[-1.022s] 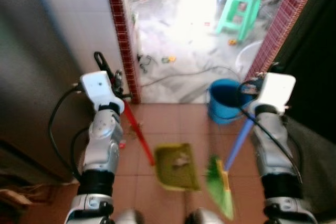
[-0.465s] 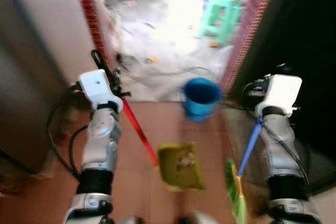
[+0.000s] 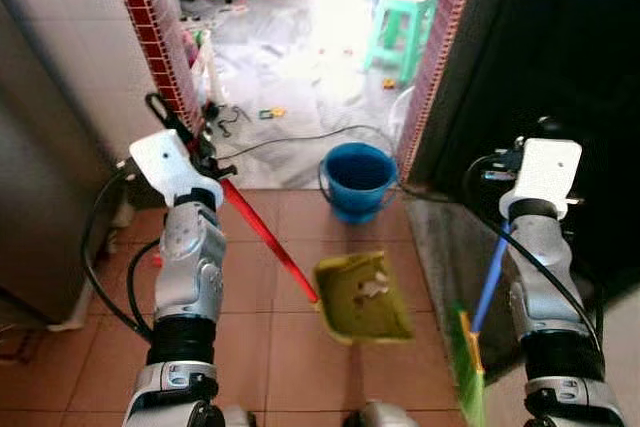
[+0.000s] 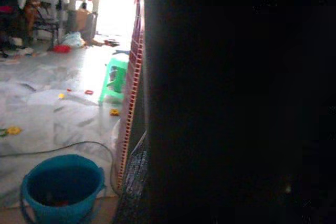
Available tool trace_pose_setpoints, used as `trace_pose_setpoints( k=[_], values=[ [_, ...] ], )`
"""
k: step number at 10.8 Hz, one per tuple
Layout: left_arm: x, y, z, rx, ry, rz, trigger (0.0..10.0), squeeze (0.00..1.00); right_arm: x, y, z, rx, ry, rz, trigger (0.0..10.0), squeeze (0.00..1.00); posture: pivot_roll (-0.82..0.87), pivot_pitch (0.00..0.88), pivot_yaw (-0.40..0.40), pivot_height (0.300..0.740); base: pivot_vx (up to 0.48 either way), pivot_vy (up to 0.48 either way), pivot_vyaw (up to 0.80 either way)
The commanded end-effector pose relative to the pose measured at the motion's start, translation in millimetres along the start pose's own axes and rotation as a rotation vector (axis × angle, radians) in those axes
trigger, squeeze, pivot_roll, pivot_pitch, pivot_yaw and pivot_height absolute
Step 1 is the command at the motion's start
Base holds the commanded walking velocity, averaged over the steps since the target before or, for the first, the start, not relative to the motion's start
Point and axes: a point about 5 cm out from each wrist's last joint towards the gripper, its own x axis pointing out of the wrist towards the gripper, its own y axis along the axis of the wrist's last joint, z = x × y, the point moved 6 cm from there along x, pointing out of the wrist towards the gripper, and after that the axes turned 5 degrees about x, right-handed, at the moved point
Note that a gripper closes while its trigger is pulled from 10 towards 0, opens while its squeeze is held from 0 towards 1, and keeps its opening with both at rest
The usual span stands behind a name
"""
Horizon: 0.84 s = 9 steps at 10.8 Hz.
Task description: Sweep floor
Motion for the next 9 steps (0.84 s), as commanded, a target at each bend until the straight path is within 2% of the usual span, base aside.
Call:
trace_pose_setpoints(
  k=[1,5,6,8,9],
  values=[
    [4.0,13.9,0.6,-0.010,0.009,0.056,10.0,0.00,10.0,41.1,-6.4,0.065,0.033,0.127,10.0,0.00,-0.13,0.000,-0.012,0.740,0.000,0.000,0.00],
    [5.6,-1.5,-7.5,0.136,0.012,0.031,10.0,0.00,27.2,105.9,-24.7,0.271,0.178,0.205,10.0,0.00,-0.13,0.000,-0.012,0.740,0.000,0.000,0.00],
    [7.2,-4.4,-11.2,0.166,0.023,0.028,10.0,0.00,29.8,113.6,-27.9,0.257,0.207,0.204,10.0,0.00,-0.14,0.000,-0.004,0.740,0.000,0.000,0.00],
    [10.9,-5.8,-12.0,0.175,0.024,0.029,10.0,0.00,32.3,111.1,-27.6,0.276,0.208,0.151,10.0,0.00,-0.15,0.000,0.002,0.740,0.000,0.000,0.00],
    [12.9,-5.7,-9.3,0.180,0.020,0.034,10.0,0.00,33.8,103.0,-32.4,0.380,0.212,0.073,10.0,0.00,-0.15,0.000,0.003,0.740,0.000,0.000,0.00]
  ],
)
